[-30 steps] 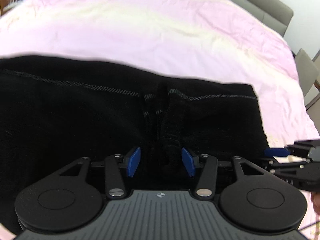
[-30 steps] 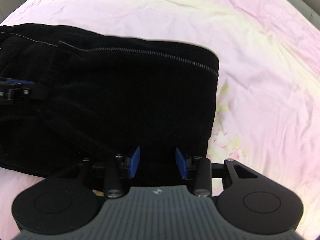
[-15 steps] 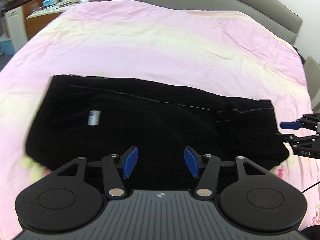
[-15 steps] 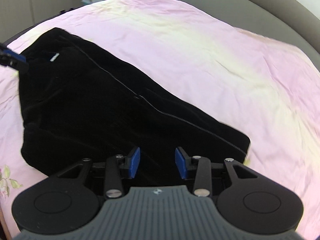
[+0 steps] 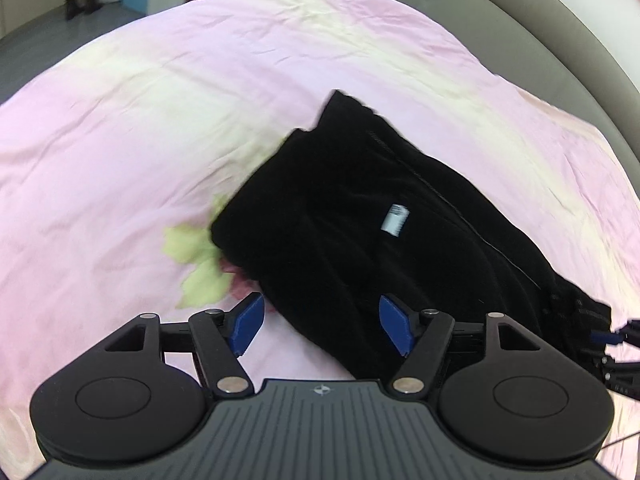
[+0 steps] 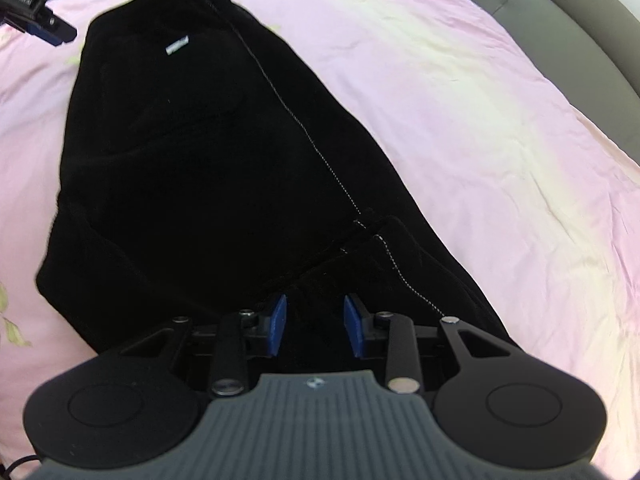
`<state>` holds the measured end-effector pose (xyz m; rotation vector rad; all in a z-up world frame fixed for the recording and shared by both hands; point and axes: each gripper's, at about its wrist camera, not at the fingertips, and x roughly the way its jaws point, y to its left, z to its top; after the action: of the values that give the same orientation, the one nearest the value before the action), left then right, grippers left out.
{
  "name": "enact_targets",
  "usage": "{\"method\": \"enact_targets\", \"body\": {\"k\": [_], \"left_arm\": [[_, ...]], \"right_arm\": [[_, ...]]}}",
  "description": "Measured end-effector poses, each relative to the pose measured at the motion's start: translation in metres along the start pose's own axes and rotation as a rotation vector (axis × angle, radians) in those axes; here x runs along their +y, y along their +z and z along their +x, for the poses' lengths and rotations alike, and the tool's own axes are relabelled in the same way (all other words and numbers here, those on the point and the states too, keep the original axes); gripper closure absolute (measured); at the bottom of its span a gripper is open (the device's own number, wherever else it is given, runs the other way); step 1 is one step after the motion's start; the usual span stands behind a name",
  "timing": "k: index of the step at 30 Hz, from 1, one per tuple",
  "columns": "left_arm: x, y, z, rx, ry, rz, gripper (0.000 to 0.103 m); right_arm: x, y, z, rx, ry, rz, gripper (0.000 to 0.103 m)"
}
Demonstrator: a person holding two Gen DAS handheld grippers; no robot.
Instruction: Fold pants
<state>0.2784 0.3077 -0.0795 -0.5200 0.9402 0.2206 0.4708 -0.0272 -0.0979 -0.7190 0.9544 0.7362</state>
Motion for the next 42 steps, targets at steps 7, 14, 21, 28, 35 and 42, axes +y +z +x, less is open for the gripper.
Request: {"method": "enact_targets", "body": {"k": [7, 14, 21, 28, 35, 42], "left_arm": [[0.039, 0.003, 0.029, -0.036, -0.058, -0.177, 0.022], [0.051, -0.005, 0.072, -0.061, -0.145, -0.342, 0.016], [0.02, -0.022, 0.076, -0.206, 0.007, -0.388, 0.037], [-0.027, -0.016, 0.024, -0.356, 0.002, -0.271, 0.057], [-0.127, -0.016, -0.033, -0.463, -0.048, 0.013, 0.062], [-0.265, -0.062, -0.034, -0.497, -0.051, 0.48, 0.063]], "right_arm": [[-0.002, 0.01, 0.043, 0.045, 0.06, -0.023, 0.075], [0.002, 0.024, 0.076, 0.108, 0.113, -0.047, 0.07], [-0.01, 0.015, 0.071, 0.093, 0.134, 0.0, 0.069], [0.013, 0.032, 0.067, 0.12, 0.061, -0.019, 0.067], [0.013, 0.021, 0.016, 0.073, 0.004, 0.004, 0.057], [-0.005, -0.022, -0.033, 0.063, -0.035, 0.105, 0.056]]}}
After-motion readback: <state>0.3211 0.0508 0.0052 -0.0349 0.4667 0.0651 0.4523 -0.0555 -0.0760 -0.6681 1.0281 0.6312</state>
